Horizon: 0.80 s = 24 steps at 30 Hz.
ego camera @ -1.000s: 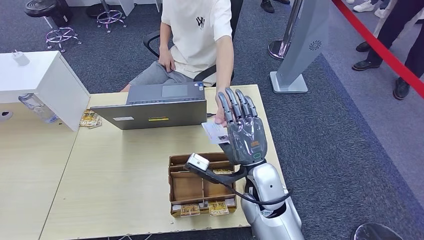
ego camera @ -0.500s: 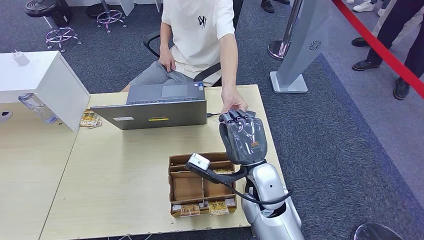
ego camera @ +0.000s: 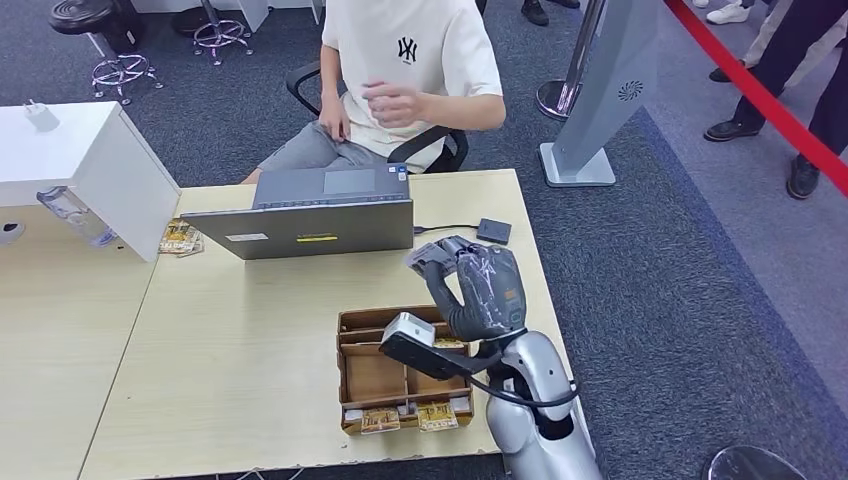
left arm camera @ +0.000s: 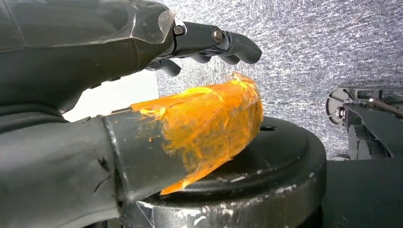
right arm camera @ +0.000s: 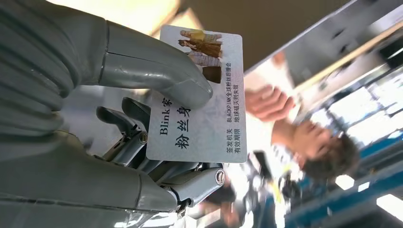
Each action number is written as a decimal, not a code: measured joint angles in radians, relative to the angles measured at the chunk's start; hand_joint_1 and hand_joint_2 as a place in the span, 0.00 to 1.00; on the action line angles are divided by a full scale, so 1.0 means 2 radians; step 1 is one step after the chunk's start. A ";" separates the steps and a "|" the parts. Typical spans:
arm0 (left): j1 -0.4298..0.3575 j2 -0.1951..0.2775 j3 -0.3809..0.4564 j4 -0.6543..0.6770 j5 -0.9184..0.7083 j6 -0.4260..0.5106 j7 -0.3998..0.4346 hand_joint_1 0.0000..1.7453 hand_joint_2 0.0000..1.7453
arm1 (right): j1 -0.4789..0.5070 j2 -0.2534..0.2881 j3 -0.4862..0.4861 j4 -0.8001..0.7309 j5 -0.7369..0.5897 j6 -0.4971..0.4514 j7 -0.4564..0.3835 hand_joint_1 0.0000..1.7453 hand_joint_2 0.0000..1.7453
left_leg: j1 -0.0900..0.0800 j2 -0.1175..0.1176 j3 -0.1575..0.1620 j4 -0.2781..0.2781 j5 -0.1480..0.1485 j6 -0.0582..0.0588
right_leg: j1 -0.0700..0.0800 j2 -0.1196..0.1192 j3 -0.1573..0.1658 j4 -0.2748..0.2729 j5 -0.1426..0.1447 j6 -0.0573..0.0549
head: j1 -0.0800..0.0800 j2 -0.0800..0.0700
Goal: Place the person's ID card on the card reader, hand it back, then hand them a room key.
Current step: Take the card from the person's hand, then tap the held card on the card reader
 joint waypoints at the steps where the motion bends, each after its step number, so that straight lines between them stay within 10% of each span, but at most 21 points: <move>1: 0.000 0.000 0.000 0.000 0.000 0.001 0.000 0.00 0.00 | 0.004 0.002 -0.001 -0.005 -0.035 0.021 -0.009 1.00 1.00 | 0.000 0.000 0.000 0.000 0.000 0.000 | 0.000 0.000 0.000 0.000 0.000 0.000 | 0.000 0.000; 10: 0.000 0.000 0.000 0.000 0.001 0.005 0.000 0.00 0.00 | 0.020 0.011 -0.017 -0.029 -0.260 0.177 -0.052 1.00 1.00 | 0.000 0.000 0.000 0.000 0.000 0.000 | 0.000 0.000 0.000 0.000 0.000 0.000 | 0.000 0.000; 24: 0.001 0.001 0.014 0.000 0.001 0.012 -0.010 0.00 0.00 | 0.051 0.011 -0.049 -0.046 -0.352 0.240 -0.050 1.00 1.00 | 0.000 0.000 0.000 0.000 0.000 0.000 | 0.000 0.000 0.000 0.000 0.000 0.000 | 0.000 0.000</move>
